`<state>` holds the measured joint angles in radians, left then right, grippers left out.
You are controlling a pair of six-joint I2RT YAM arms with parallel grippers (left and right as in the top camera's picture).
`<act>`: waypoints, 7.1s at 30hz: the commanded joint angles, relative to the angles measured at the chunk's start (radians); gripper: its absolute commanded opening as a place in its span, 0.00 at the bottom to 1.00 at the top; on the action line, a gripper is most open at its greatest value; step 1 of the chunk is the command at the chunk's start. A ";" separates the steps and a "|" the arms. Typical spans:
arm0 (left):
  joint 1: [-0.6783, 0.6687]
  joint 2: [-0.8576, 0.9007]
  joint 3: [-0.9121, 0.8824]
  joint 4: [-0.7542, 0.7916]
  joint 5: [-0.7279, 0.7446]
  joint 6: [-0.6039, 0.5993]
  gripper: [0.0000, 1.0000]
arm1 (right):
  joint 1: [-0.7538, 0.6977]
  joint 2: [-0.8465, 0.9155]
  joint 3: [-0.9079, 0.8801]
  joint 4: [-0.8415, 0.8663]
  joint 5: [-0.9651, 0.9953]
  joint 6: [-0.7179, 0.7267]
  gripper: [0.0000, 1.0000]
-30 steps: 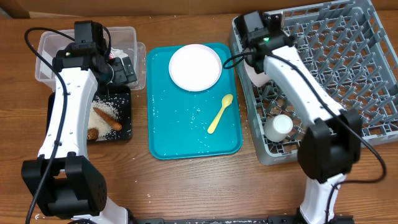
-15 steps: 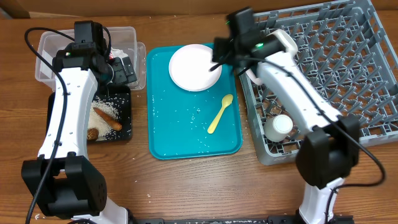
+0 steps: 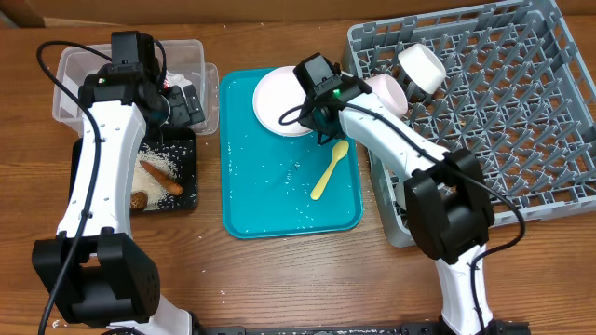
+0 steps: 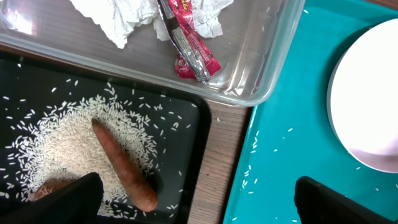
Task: Sort waste into correct bins and load items into the dishwasher
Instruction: 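Grasp the edge of the white plate on the teal tray with right gripper, then stand the plate upright in the rack's back right slots and release, then grasp the yellow spoon on the teal tray with the right gripper, then carry the yellow spoon into the rack and release it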
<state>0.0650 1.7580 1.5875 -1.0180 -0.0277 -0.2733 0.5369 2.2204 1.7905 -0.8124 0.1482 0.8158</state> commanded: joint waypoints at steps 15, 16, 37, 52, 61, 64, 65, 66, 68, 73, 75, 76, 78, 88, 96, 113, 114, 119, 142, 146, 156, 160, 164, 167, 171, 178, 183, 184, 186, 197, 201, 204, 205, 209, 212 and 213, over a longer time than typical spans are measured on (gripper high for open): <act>-0.002 -0.013 0.005 0.001 -0.008 0.016 1.00 | -0.003 0.081 0.000 -0.021 -0.019 0.014 0.04; -0.002 -0.013 0.005 0.002 -0.008 0.016 1.00 | -0.003 0.081 0.000 -0.035 -0.018 0.014 0.04; -0.002 -0.013 0.005 0.001 -0.008 0.016 1.00 | -0.034 -0.263 0.193 -0.238 0.148 -0.376 0.04; -0.002 -0.013 0.005 0.002 -0.008 0.016 1.00 | -0.134 -0.520 0.172 -0.437 1.088 -0.242 0.04; -0.002 -0.013 0.005 0.002 -0.008 0.016 1.00 | -0.269 -0.518 -0.091 -0.396 1.308 0.051 0.04; -0.002 -0.013 0.005 0.001 -0.008 0.016 1.00 | -0.317 -0.517 -0.187 -0.293 1.292 0.049 0.04; -0.002 -0.013 0.005 0.001 -0.008 0.016 1.00 | -0.334 -0.517 -0.218 -0.252 1.278 0.048 0.04; -0.002 -0.013 0.005 0.001 -0.008 0.016 1.00 | -0.348 -0.517 -0.242 -0.220 1.261 0.046 0.04; -0.002 -0.013 0.005 0.001 -0.008 0.016 1.00 | -0.372 -0.515 -0.282 -0.155 1.213 0.019 0.04; -0.002 -0.013 0.005 0.001 -0.008 0.016 1.00 | -0.445 -0.511 -0.349 0.033 1.014 -0.140 0.04; -0.002 -0.013 0.005 0.001 -0.008 0.016 1.00 | -0.478 -0.511 -0.368 0.112 0.914 -0.245 0.04; -0.002 -0.013 0.005 0.001 -0.008 0.016 1.00 | -0.493 -0.511 -0.371 0.141 0.864 -0.296 0.04; -0.002 -0.013 0.005 0.001 -0.008 0.016 1.00 | -0.525 -0.509 -0.371 0.189 0.771 -0.398 0.04; -0.002 -0.013 0.005 0.001 -0.008 0.016 1.00 | -0.683 -0.509 -0.371 0.311 0.408 -0.841 0.04; -0.002 -0.013 0.005 0.001 -0.008 0.016 1.00 | -0.696 -0.483 -0.371 0.371 0.418 -0.925 0.04; -0.002 -0.013 0.005 0.001 -0.008 0.016 1.00 | -0.694 -0.402 -0.371 0.478 0.622 -0.922 0.04; -0.002 -0.013 0.005 0.001 -0.008 0.016 1.00 | -0.694 -0.402 -0.371 0.483 0.622 -0.925 0.04; -0.002 -0.013 0.005 0.001 -0.008 0.016 1.00 | -0.672 -0.401 -0.371 0.462 0.589 -0.924 0.04; -0.002 -0.013 0.005 0.001 -0.008 0.016 1.00 | -0.385 -0.678 -0.273 0.181 0.423 -0.782 1.00; -0.002 -0.013 0.005 0.001 -0.008 0.016 1.00 | -0.237 -0.766 -0.263 0.093 0.196 -0.680 1.00; -0.002 -0.013 0.005 0.001 -0.008 0.016 1.00 | 0.049 -0.589 -0.327 0.073 -0.138 -0.239 1.00; -0.002 -0.013 0.005 0.001 -0.008 0.016 1.00 | 0.094 -0.409 -0.326 0.054 0.074 0.009 0.87; -0.002 -0.013 0.005 0.001 -0.008 0.016 1.00 | 0.097 -0.317 -0.326 0.038 0.113 0.077 0.83; -0.002 -0.013 0.005 0.001 -0.008 0.016 1.00 | 0.097 -0.264 -0.327 0.035 0.115 0.095 0.80; -0.002 -0.013 0.005 0.001 -0.008 0.016 1.00 | 0.096 -0.205 -0.327 0.030 0.144 0.141 0.80; -0.002 -0.013 0.005 0.001 -0.008 0.016 1.00 | 0.089 -0.131 -0.327 0.039 0.155 0.179 0.77; -0.002 -0.013 0.005 0.001 -0.008 0.016 1.00 | 0.067 -0.108 -0.332 0.046 0.158 0.194 0.67; -0.002 -0.013 0.005 0.001 -0.008 0.016 1.00 | 0.061 -0.092 -0.332 0.052 0.158 0.207 0.64; -0.002 -0.013 0.005 0.001 -0.008 0.016 1.00 | 0.056 -0.073 -0.332 0.070 0.154 0.206 0.60; -0.002 -0.013 0.005 0.001 -0.008 0.016 1.00 | 0.056 -0.053 -0.329 0.135 0.061 0.124 0.08; -0.002 -0.013 0.005 0.001 -0.008 0.016 1.00 | 0.056 -0.053 -0.328 0.153 0.030 0.093 0.04; -0.002 -0.013 0.005 0.001 -0.008 0.016 1.00 | 0.056 -0.061 -0.303 0.130 0.026 0.066 0.04; -0.002 -0.013 0.005 0.001 -0.008 0.016 1.00 | 0.056 -0.071 -0.282 0.114 0.025 0.029 0.04; -0.002 -0.013 0.005 0.001 -0.008 0.016 1.00 | 0.059 -0.132 -0.192 0.035 0.017 -0.076 0.04; -0.002 -0.013 0.005 0.001 -0.008 0.016 1.00 | 0.059 -0.226 -0.091 -0.087 0.007 -0.113 0.04; -0.002 -0.013 0.005 0.001 -0.008 0.016 1.00 | 0.056 -0.265 -0.061 -0.135 0.008 -0.113 0.04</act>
<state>0.0650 1.7580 1.5875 -1.0180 -0.0277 -0.2733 0.5915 2.1120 1.6180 -0.8787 0.1677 0.7689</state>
